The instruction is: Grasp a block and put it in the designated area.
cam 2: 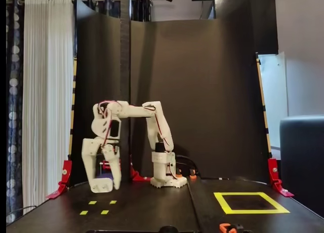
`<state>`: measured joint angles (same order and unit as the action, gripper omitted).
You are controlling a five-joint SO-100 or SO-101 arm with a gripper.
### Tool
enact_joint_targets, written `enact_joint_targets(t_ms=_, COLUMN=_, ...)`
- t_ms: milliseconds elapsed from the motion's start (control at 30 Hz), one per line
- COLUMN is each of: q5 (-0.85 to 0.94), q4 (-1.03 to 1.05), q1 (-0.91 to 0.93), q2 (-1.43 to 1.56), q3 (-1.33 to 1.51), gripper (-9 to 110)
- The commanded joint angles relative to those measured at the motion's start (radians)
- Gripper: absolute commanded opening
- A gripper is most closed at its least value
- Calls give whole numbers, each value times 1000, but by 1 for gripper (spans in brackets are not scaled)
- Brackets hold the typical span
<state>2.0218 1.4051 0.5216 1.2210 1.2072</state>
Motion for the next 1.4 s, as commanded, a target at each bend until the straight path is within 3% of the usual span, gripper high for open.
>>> enact_joint_targets(t_ms=0, q5=-58, q4=-29, q1=-63, q2=92, q3=44, gripper=19)
enact_joint_targets(t_ms=300, q5=-278, q4=-146, q1=-296, q2=249, q3=310, gripper=19)
enact_joint_targets(t_ms=1367, q5=-936, q4=-25, q1=-1020, q2=348, q3=394, gripper=19)
